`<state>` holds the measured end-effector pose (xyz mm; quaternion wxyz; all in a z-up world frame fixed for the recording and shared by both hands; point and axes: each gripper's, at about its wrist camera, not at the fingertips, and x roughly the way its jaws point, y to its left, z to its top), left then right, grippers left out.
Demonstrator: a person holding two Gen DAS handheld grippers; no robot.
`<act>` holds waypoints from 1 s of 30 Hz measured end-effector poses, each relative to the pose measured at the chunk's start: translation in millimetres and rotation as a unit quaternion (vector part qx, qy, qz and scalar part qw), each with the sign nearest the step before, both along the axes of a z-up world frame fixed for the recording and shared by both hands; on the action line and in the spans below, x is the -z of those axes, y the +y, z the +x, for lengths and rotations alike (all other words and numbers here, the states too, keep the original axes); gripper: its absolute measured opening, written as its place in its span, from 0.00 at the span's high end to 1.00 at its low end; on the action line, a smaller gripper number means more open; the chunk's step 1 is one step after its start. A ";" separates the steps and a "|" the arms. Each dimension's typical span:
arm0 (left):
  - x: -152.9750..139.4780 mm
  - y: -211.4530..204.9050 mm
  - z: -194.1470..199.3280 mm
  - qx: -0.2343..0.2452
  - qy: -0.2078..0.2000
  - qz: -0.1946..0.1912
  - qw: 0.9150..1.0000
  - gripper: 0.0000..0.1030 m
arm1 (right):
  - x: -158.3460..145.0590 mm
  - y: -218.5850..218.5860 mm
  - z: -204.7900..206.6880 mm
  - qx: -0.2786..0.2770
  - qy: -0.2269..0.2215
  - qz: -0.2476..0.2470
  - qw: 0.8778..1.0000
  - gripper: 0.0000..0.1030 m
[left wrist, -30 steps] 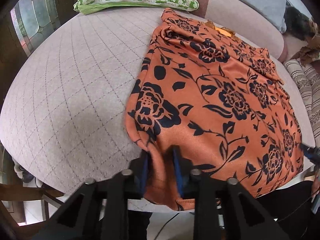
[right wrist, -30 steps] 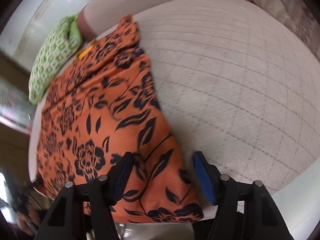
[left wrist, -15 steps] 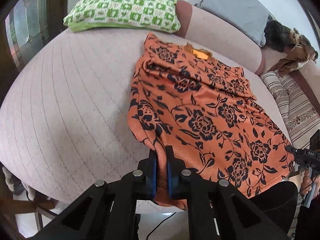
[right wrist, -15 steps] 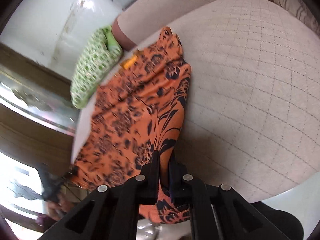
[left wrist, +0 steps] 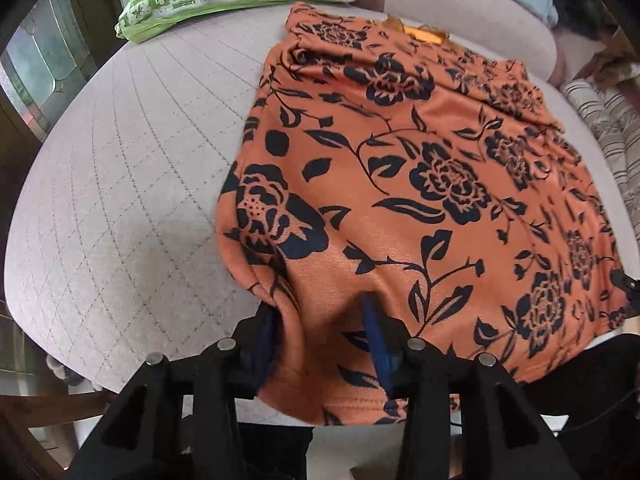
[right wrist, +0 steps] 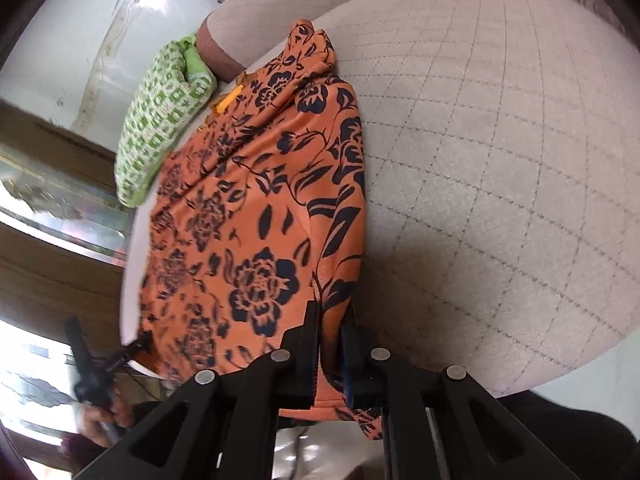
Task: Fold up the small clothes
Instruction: 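Grasp the blouse hem with the left gripper while the right gripper grasps the hem, then lift the hem with both grippers and fold it over toward the collar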
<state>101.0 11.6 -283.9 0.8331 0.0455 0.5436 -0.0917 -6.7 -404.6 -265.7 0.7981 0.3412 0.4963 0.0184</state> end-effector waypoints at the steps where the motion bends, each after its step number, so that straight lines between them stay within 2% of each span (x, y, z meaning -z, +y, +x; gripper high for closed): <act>1: -0.2 -1.4 0.2 -0.004 -0.002 -0.001 1.000 0.60 | 1.2 1.9 1.9 -0.005 0.002 -0.004 1.000 0.88; 2: -1.2 -2.5 0.4 -0.005 -0.003 -0.005 1.000 0.73 | 2.3 2.1 1.6 -0.008 0.000 -0.002 1.000 0.88; 4: -2.7 -4.9 0.5 -0.004 -0.002 -0.015 1.000 0.87 | 6.3 -0.6 -0.1 -0.014 0.005 -0.002 1.000 0.88; 8: -9.3 -1.5 -0.2 -0.010 0.002 -0.028 1.000 0.90 | 6.3 0.2 -0.8 -0.035 0.004 -0.006 0.999 0.91; 12: -38.7 11.0 -4.0 0.000 -0.013 -0.069 0.998 0.91 | -7.6 -16.4 -2.9 -0.018 -0.013 0.047 0.999 0.92; 16: -80.3 23.7 2.6 0.015 -0.035 -0.110 0.993 0.91 | -36.8 -40.6 1.3 -0.002 -0.053 0.124 0.991 0.92; 20: -111.0 25.4 29.5 0.028 -0.048 -0.144 0.988 0.91 | -70.2 -67.1 21.9 0.021 -0.095 0.174 0.980 0.93; 24: -133.1 23.4 69.7 0.037 -0.051 -0.165 0.984 0.91 | -97.6 -91.4 56.3 0.047 -0.138 0.201 0.969 0.93; 25: -135.7 21.6 76.2 0.040 -0.054 -0.162 0.984 0.91 | -103.0 -96.1 68.7 0.053 -0.145 0.203 0.967 0.93; 26: -136.5 18.4 84.9 0.044 -0.055 -0.152 0.986 0.91 | -106.5 -98.6 81.2 0.055 -0.141 0.187 0.971 0.93; 28: -131.5 13.0 93.5 0.052 -0.049 -0.139 0.988 0.91 | -106.0 -94.2 104.7 0.041 -0.099 0.134 0.985 0.89; 30: -124.7 11.2 91.7 0.060 -0.044 -0.133 0.988 0.91 | -95.6 -77.8 119.5 0.010 -0.048 0.094 0.994 0.89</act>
